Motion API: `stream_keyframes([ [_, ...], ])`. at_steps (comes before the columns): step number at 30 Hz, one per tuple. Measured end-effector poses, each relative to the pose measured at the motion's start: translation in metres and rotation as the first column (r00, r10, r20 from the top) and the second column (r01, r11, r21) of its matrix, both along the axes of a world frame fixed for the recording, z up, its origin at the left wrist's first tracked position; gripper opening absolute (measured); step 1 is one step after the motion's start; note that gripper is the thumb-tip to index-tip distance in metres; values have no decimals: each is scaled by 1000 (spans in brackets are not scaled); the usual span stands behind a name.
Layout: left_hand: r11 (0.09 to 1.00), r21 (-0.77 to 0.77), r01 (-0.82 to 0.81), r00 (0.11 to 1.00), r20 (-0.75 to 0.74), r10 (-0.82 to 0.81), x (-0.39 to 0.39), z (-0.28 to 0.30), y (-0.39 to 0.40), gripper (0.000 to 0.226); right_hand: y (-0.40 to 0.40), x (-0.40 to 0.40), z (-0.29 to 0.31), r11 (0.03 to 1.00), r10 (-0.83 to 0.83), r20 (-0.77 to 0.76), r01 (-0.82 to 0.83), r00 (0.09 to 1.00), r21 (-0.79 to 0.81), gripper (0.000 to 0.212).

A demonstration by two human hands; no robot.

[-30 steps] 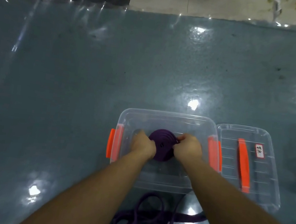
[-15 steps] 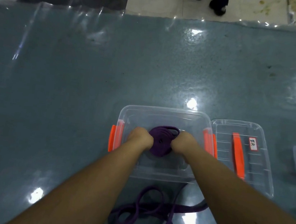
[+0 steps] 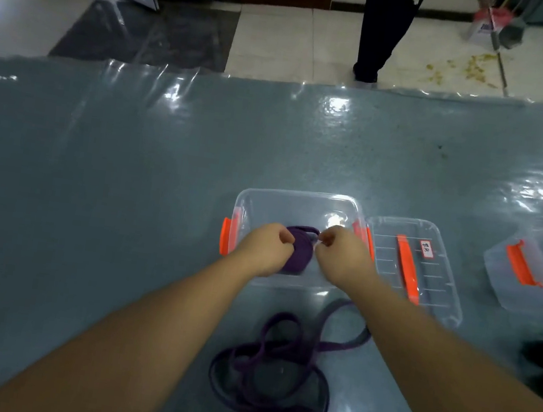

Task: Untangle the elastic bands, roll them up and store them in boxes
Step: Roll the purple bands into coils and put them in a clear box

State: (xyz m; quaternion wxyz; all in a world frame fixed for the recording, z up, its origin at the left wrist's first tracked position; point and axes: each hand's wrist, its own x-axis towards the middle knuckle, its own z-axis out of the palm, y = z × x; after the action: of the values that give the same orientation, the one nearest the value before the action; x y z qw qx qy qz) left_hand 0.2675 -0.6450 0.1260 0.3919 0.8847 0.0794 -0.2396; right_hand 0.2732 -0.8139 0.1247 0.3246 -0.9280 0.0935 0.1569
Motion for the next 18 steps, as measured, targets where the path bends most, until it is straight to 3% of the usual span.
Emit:
stream_keyframes([
  [6,988,-145,56,998,7,-55,-69,-13,20,16,6,-75,2,995,78,87,-83,993,57,18],
  [11,970,76,233,971,-79,-227,-126,-50,38,16,2,-136,-41,965,249,-117,-257,962,-58,20],
  [14,917,213,338,938,-150,-311,-153,-73,46,27,-7,-164,-64,923,345,-252,-376,904,-85,35],
  [18,853,388,349,937,-176,-303,-183,-92,52,26,-24,-187,-86,847,448,-319,-511,835,-148,43],
])
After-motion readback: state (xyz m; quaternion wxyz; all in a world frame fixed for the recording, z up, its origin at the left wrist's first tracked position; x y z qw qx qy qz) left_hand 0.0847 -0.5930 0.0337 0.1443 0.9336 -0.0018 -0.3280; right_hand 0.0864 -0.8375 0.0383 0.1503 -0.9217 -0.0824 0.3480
